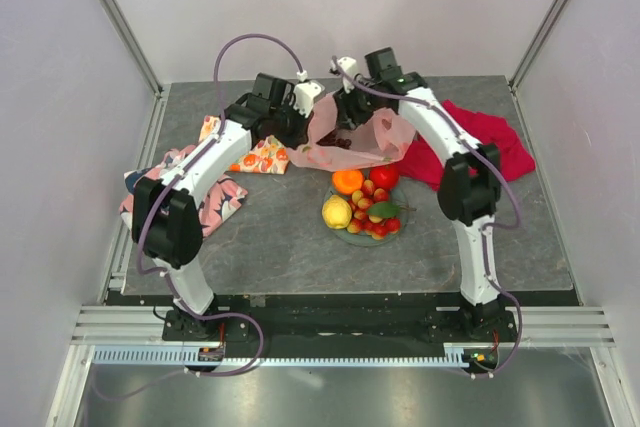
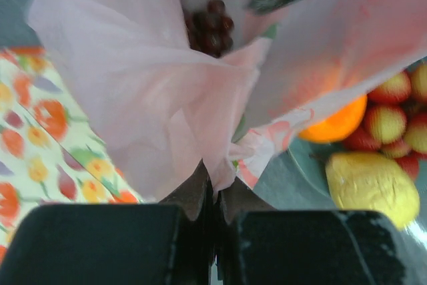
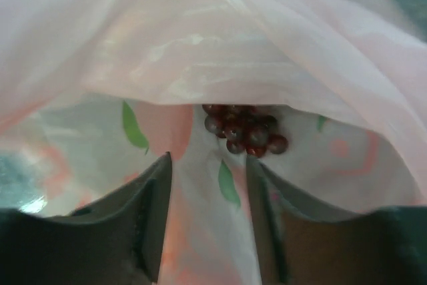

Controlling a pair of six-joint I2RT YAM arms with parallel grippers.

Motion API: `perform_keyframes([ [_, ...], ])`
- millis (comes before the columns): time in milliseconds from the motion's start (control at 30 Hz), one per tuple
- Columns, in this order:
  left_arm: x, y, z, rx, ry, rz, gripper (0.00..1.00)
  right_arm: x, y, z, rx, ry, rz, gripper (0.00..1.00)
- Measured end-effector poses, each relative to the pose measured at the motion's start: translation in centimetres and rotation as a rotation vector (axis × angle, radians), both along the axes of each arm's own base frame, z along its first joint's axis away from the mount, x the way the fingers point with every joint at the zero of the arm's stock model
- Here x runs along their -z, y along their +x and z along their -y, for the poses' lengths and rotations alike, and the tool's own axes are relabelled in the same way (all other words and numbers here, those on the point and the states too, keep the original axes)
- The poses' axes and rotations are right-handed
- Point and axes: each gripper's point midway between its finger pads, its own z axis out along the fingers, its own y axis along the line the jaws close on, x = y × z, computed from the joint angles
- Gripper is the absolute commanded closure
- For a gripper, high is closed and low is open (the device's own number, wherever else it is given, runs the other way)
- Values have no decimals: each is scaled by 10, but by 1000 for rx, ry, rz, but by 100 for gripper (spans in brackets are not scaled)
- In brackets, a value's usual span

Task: Take the fake fruits out of the plastic bag
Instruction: Take out the fake fruit from the plastic bag.

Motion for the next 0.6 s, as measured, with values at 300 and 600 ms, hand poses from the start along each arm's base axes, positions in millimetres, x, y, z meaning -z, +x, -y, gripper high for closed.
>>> perform_keyframes([
  [300, 21, -41, -10, 23, 5, -92, 98, 116, -6, -37, 17, -144, -150, 2],
  [600, 19, -43, -6, 22, -25, -109, 98, 112, 29, -41, 110, -170, -47, 10],
])
